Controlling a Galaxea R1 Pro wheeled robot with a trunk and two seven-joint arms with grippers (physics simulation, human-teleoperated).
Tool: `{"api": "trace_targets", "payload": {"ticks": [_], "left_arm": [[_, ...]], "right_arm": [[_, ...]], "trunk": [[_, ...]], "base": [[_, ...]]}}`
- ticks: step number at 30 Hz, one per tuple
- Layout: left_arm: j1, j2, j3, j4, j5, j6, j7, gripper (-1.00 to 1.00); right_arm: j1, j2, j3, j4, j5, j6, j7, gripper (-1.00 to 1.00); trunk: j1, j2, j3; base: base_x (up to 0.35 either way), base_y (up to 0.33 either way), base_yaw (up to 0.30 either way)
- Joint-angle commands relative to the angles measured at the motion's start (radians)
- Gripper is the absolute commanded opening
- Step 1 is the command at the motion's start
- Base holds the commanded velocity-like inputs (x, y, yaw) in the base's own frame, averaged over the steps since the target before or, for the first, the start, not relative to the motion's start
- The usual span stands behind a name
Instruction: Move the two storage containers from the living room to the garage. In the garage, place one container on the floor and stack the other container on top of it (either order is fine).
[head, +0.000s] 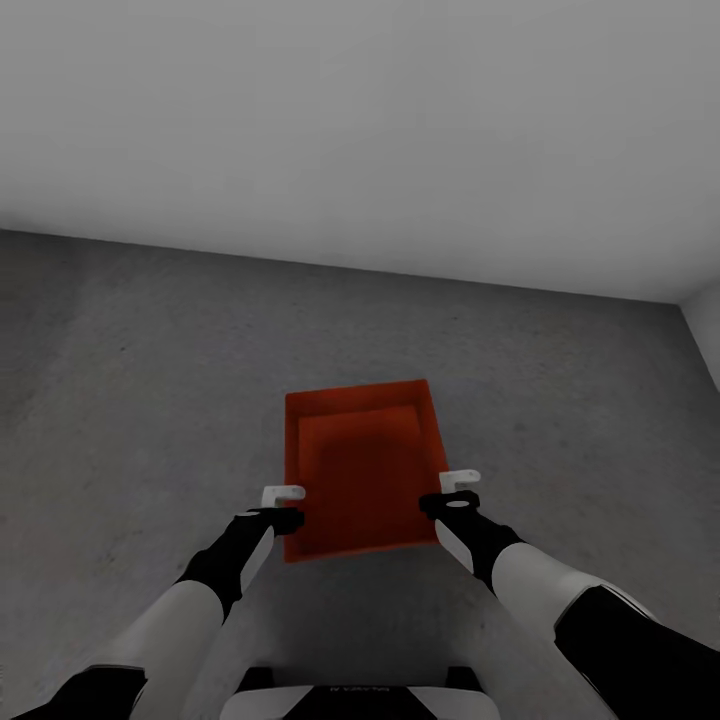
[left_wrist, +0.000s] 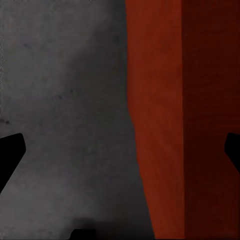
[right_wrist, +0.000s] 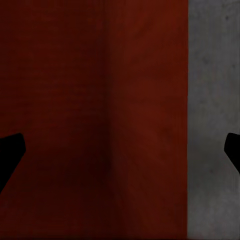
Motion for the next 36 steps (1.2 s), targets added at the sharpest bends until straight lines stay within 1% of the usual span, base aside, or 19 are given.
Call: {"api": "trace_targets", "payload": {"ticks": [1, 19, 24, 36], "left_arm": [[0.000, 0.000, -0.001, -0.002, 0.002, 0.006, 0.004, 1.00], [0.000, 0.000, -0.001, 0.000, 0.003, 0.007, 0.006, 1.00], [0.000, 0.000, -0.001, 0.000, 0.003, 0.007, 0.005, 1.00], [0.000, 0.000, -0.001, 0.000, 0.003, 0.007, 0.006, 1.00]], "right_arm": [[0.000, -0.001, 0.008, -0.002, -0.005, 0.007, -0.007, 1.00], [0.000, -0.001, 0.008, -0.002, -0.005, 0.006, -0.011, 1.00], [0.000, -0.001, 0.008, -0.002, -0.005, -0.014, -0.014, 1.00], [0.000, -0.001, 0.008, -0.002, -0.005, -0.016, -0.015, 1.00]], "trunk": [[-0.004, 0.007, 0.003], [-0.073, 0.133, 0.059], [-0.092, 0.168, 0.075], [-0.138, 0.252, 0.112]], "base": [[0.000, 0.000, 0.000], [0.000, 0.000, 0.000], [0.000, 0.000, 0.000], [0.000, 0.000, 0.000]]}}
